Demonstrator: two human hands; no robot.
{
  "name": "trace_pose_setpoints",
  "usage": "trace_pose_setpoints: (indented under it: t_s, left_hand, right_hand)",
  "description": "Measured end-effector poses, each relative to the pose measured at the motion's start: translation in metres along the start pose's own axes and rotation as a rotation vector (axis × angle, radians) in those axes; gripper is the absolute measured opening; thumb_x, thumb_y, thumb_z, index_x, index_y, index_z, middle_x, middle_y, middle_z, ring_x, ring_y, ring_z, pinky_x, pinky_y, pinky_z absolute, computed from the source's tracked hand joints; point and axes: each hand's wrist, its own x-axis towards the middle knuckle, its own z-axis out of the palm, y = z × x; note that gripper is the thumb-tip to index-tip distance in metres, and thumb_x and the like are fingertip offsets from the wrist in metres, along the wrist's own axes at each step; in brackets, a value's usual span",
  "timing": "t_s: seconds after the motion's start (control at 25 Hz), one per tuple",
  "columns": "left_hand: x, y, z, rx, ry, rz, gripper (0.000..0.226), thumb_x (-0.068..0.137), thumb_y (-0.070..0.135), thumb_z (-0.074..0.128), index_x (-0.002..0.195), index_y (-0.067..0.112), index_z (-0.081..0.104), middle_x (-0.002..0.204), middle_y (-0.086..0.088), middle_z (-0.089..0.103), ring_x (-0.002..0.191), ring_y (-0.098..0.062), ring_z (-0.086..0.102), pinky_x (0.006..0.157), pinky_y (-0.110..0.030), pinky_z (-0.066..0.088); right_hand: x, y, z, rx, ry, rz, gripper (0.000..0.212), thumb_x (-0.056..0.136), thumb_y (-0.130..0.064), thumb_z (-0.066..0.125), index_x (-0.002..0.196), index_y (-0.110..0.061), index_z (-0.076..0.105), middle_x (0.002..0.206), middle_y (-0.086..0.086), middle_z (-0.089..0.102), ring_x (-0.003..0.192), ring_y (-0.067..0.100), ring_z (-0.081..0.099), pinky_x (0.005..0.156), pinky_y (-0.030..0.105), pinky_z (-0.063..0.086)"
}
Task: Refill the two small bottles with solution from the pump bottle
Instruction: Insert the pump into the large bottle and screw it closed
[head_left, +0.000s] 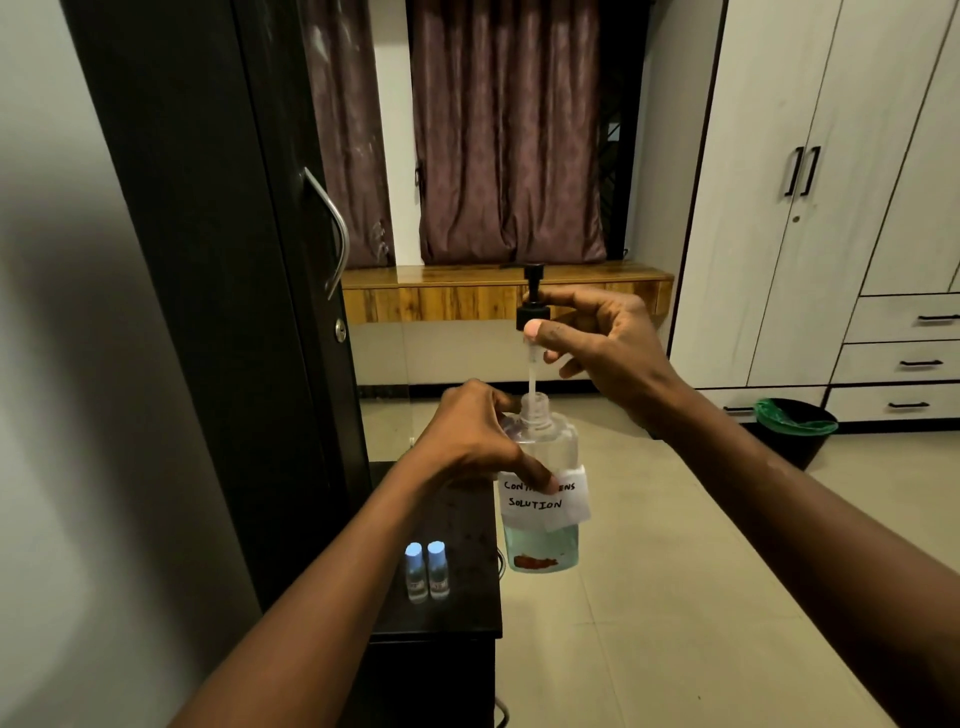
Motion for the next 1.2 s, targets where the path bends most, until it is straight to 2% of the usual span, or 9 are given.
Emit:
trace_pose_setpoints:
  t_s: [0.08,0.16,0.28,0.48,0.6,0.76,0.88,1.0,1.2]
  left_hand:
    - [-0.001,0.004,-0.003,-0.010,0.003,0.008,0.065,0.046,0.036,0.100,0.102,0.017,0.074,0.100,0.005,0.077,0.083,-0.008,0.073,0.066,-0.022,0.061]
    - [0.000,0.007,-0.007,-0.032,0.007,0.008,0.056,0.048,0.031,0.100,0.096,0.021,0.073,0.094,0.005,0.078,0.079,-0.007,0.073,0.058,-0.017,0.057]
    - [0.001,0.013,-0.015,-0.064,0.012,-0.017,0.051,0.048,0.028,0.101,0.090,0.020,0.073,0.086,0.004,0.078,0.077,-0.013,0.076,0.057,-0.026,0.062]
    - [0.004,0.018,-0.019,-0.071,0.015,-0.027,0.066,0.046,0.028,0.102,0.105,0.015,0.075,0.095,0.001,0.077,0.081,-0.018,0.076,0.060,-0.036,0.065]
    - [0.005,0.018,-0.016,-0.031,0.004,-0.005,0.057,0.047,0.028,0.101,0.099,0.020,0.077,0.089,0.001,0.078,0.078,-0.016,0.075,0.059,-0.036,0.065]
    - [0.006,0.017,-0.014,-0.059,-0.004,-0.031,0.053,0.047,0.026,0.101,0.091,0.017,0.073,0.086,0.001,0.078,0.075,-0.015,0.077,0.060,-0.037,0.065]
    - [0.006,0.017,-0.015,-0.069,-0.020,-0.019,0.059,0.046,0.027,0.102,0.097,0.016,0.075,0.088,0.002,0.079,0.079,-0.013,0.077,0.061,-0.037,0.065]
    - [0.007,0.014,-0.018,-0.071,-0.010,-0.019,0.058,0.046,0.030,0.102,0.096,0.017,0.076,0.087,0.002,0.079,0.077,-0.013,0.077,0.059,-0.035,0.065]
    - [0.006,0.011,-0.016,-0.042,-0.002,-0.007,0.052,0.049,0.029,0.101,0.093,0.018,0.075,0.086,0.001,0.079,0.075,-0.012,0.077,0.059,-0.035,0.065]
  right_hand:
    - [-0.004,0.002,0.002,-0.025,-0.042,0.002,0.032,0.090,-0.021,0.076,0.119,-0.030,0.066,0.095,0.003,0.078,0.082,0.017,0.075,0.068,0.032,0.061]
    - [-0.008,0.007,0.004,-0.026,-0.082,0.013,0.033,0.089,-0.018,0.076,0.122,-0.021,0.069,0.101,0.004,0.078,0.089,0.014,0.076,0.074,0.028,0.063]
    - [-0.014,0.011,0.005,-0.049,-0.099,0.046,0.034,0.088,-0.016,0.078,0.121,-0.013,0.071,0.106,0.002,0.077,0.096,0.010,0.075,0.083,0.025,0.063]
    - [-0.020,0.010,-0.001,-0.059,-0.100,0.090,0.036,0.079,-0.022,0.085,0.111,-0.009,0.073,0.099,0.000,0.078,0.089,0.007,0.076,0.072,0.017,0.058]
    - [-0.021,0.007,0.004,-0.284,-0.006,0.081,0.046,0.066,-0.042,0.092,0.095,-0.017,0.067,0.085,-0.002,0.073,0.075,0.009,0.072,0.064,0.019,0.057]
    - [-0.016,0.004,0.005,-0.310,-0.069,0.184,0.068,0.075,-0.056,0.083,0.127,-0.021,0.057,0.112,-0.001,0.069,0.101,0.012,0.067,0.087,0.029,0.058]
    - [-0.013,0.001,-0.004,0.091,-0.231,0.255,0.078,0.087,-0.024,0.078,0.153,-0.028,0.036,0.131,0.005,0.069,0.121,0.018,0.067,0.100,0.036,0.055]
    - [-0.014,0.004,-0.003,0.036,-0.251,0.209,0.079,0.088,0.001,0.073,0.153,-0.025,0.037,0.123,0.005,0.074,0.115,0.013,0.071,0.094,0.032,0.060]
    - [-0.011,0.003,0.008,-0.357,-0.078,0.098,0.091,0.070,-0.044,0.090,0.146,-0.023,0.044,0.105,0.003,0.069,0.092,0.012,0.069,0.081,0.027,0.060]
